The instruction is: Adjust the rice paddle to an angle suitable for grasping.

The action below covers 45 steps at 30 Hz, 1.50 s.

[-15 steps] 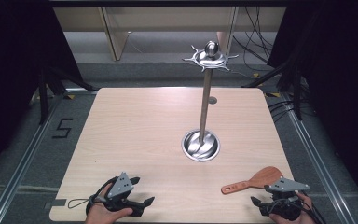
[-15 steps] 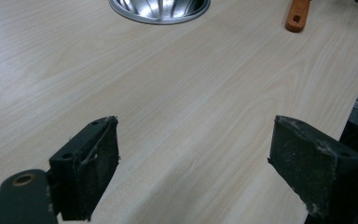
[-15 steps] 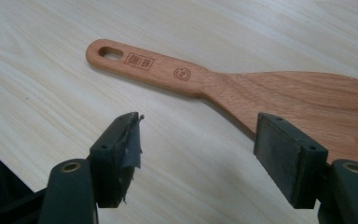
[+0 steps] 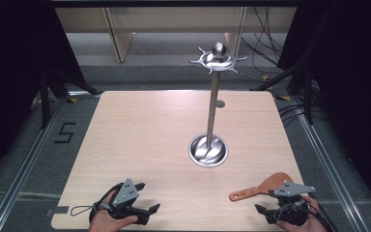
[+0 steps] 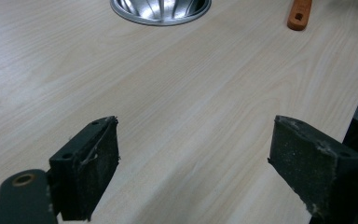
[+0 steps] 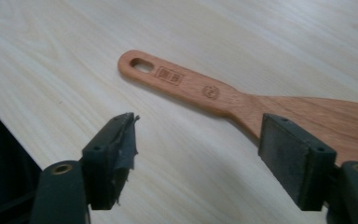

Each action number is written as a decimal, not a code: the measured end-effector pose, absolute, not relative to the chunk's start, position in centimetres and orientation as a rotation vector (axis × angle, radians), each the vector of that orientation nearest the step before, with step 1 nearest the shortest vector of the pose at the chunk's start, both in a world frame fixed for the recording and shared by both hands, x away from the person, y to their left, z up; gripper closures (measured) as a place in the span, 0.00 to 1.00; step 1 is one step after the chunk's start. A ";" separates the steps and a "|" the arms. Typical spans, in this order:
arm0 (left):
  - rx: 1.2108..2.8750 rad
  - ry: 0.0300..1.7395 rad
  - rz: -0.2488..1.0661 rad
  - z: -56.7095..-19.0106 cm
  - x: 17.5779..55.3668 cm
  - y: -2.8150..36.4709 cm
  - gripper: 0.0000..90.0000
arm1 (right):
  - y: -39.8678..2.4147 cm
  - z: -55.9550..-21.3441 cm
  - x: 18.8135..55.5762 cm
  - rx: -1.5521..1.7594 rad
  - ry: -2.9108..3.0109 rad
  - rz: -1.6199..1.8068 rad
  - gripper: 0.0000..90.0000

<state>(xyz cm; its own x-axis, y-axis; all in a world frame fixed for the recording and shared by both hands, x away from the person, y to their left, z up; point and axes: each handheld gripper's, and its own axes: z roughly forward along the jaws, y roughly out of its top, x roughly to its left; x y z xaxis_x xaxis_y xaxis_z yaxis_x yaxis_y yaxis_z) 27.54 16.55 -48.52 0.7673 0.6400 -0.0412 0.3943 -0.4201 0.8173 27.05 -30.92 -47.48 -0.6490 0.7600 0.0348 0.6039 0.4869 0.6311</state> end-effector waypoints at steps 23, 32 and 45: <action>2.059 0.773 0.349 -48.4 27.6 16.7 0.17 | -26.3 -47.6 32.9 0.881 2.745 0.606 0.26; 2.030 0.774 0.351 -48.5 27.6 16.6 0.17 | -26.0 -48.3 34.0 0.884 2.834 0.558 0.39; 2.030 0.802 0.335 -48.5 27.5 16.5 0.17 | -25.2 -48.0 34.3 0.885 2.870 0.467 0.54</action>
<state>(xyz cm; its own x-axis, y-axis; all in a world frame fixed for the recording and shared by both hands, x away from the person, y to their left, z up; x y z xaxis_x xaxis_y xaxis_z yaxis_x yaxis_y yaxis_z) 27.53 16.52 -48.52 0.7528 0.6545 -0.0698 0.4109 -0.3844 0.8266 34.31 -25.21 -48.02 -0.8256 0.5643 -0.0072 0.5329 0.7838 0.3189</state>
